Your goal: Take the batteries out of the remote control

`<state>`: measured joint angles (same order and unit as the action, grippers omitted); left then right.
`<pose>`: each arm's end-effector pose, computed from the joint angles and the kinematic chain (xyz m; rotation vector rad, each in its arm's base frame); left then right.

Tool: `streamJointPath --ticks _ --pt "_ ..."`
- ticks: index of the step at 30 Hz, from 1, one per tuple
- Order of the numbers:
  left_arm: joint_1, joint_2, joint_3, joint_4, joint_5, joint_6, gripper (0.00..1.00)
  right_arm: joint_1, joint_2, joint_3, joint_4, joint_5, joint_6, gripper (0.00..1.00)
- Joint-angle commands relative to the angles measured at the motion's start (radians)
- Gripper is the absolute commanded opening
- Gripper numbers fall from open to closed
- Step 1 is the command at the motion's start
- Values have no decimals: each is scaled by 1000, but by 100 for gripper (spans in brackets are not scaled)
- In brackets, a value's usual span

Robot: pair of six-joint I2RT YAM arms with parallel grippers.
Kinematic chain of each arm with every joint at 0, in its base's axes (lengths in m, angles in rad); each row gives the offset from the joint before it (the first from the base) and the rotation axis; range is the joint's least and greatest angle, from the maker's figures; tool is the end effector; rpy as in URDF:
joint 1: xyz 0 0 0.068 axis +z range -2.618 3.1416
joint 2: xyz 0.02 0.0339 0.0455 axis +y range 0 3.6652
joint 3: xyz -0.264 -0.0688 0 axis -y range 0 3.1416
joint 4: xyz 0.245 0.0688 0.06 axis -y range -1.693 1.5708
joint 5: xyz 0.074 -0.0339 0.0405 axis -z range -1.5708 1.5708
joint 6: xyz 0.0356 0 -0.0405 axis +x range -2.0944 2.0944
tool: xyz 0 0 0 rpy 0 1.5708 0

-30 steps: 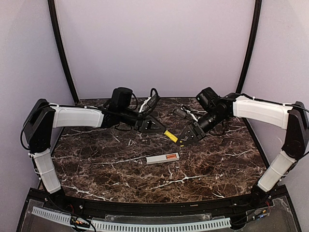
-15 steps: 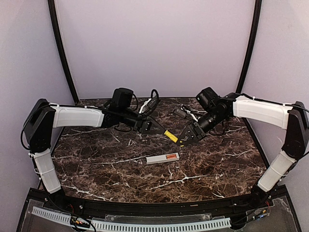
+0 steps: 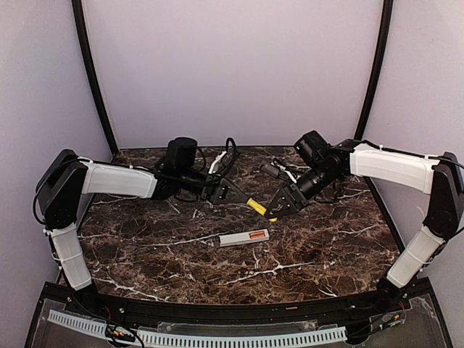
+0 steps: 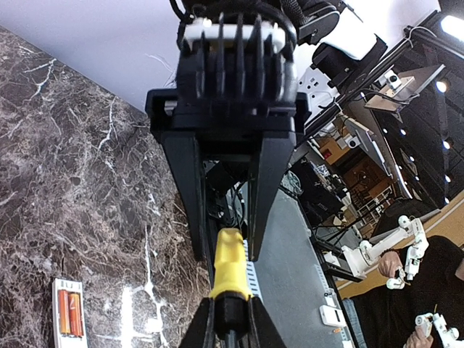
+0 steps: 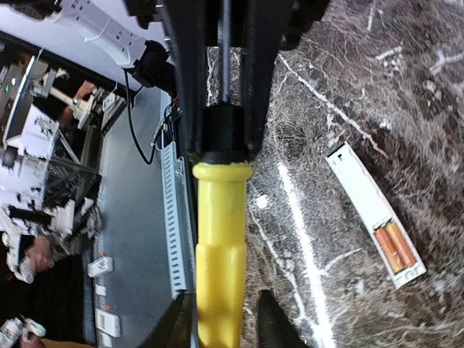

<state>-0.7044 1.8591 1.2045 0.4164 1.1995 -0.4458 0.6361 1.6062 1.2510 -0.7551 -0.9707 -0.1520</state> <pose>0.2913 -0.2911 0.2445 1.2096 1.6850 -1.8295 0.2414 0.2148 0.2641 -1.2776 2.2467 1.4575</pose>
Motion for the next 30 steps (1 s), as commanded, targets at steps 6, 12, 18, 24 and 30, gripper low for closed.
streamJointPath --ticks 6,12,18,24,30 --pt "-14 -89 -109 141 -40 -43 0 -1 -54 -10 172 153 117 81" --pt "-6 -113 -121 139 -96 -27 0 -42 -127 -68 327 228 222 99" --pt "11 -106 -118 233 -151 -83 0 -120 -218 -169 558 260 396 99" --pt "23 -103 -114 333 -229 -151 0 -141 -282 -235 739 302 527 98" --pt "25 -84 -97 445 -264 -238 0 -144 -312 -326 987 275 675 99"
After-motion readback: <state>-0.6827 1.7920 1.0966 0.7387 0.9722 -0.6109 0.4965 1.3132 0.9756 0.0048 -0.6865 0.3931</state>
